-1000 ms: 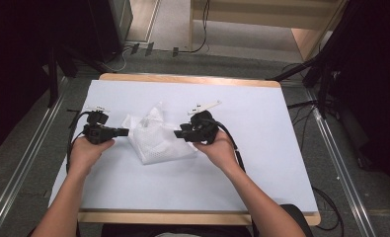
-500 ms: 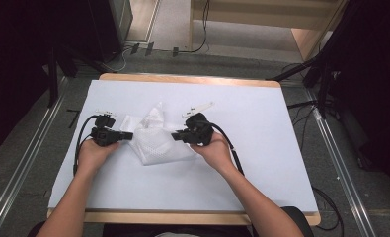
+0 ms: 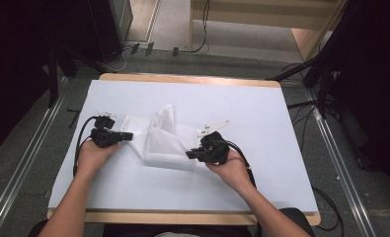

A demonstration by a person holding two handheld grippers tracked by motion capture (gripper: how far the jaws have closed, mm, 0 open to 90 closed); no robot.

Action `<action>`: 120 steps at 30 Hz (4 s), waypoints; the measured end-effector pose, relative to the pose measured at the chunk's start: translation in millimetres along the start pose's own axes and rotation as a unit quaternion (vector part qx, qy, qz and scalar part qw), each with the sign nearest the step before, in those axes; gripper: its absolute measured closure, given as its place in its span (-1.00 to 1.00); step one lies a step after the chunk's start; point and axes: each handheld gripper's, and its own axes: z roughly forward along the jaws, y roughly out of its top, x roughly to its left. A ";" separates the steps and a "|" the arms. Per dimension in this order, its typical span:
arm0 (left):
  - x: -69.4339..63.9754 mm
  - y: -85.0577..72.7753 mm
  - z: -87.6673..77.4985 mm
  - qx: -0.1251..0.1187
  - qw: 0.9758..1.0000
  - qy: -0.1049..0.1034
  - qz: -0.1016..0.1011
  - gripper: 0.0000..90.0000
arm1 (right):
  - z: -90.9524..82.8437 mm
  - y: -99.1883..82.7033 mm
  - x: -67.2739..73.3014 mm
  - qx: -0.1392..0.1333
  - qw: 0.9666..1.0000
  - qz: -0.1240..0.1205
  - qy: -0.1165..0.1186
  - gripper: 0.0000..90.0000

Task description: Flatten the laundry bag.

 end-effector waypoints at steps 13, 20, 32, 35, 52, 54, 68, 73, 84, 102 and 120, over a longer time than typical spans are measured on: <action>5.8 3.5 0.4 0.009 1.000 -0.016 -0.008 0.98 | 11.4 -26.9 19.6 0.039 0.999 -0.006 0.008 0.94; 8.3 6.4 -2.7 -0.006 1.000 -0.025 -0.018 0.94 | -6.9 -18.5 17.4 -0.012 1.000 -0.009 0.002 0.40; -20.9 9.6 -1.9 0.004 0.999 -0.030 0.022 1.00 | 6.8 30.7 10.9 -0.027 1.000 -0.014 -0.004 0.17; -25.6 8.5 7.8 0.016 0.999 -0.027 0.027 1.00 | 18.8 46.1 10.5 -0.023 1.000 -0.011 -0.001 0.17; -29.0 5.3 18.4 0.019 0.999 -0.024 0.041 1.00 | 39.2 67.7 11.5 -0.013 1.000 -0.018 0.021 0.99; -29.0 5.2 18.5 0.018 0.999 -0.024 0.041 1.00 | 32.7 60.3 12.7 -0.013 0.999 -0.019 0.023 1.00; -28.7 6.8 18.9 0.022 0.999 -0.026 0.041 1.00 | 24.4 8.9 33.6 0.003 0.999 -0.011 0.030 1.00; -28.6 9.0 19.7 0.023 0.999 -0.023 0.042 1.00 | 35.7 3.5 40.3 0.010 0.999 -0.009 0.038 1.00; -27.1 12.9 15.5 0.019 0.999 -0.021 0.035 0.90 | 43.4 -0.1 41.8 0.009 0.999 -0.007 0.050 0.78; -82.9 33.8 -7.3 -0.008 0.995 -0.050 0.087 0.24 | -17.7 1.1 -3.1 -0.048 0.999 0.009 0.007 0.36; -141.0 51.6 7.9 0.005 0.989 -0.065 0.131 -0.39 | -1.4 -3.2 -45.7 -0.017 0.998 0.048 -0.047 0.38</action>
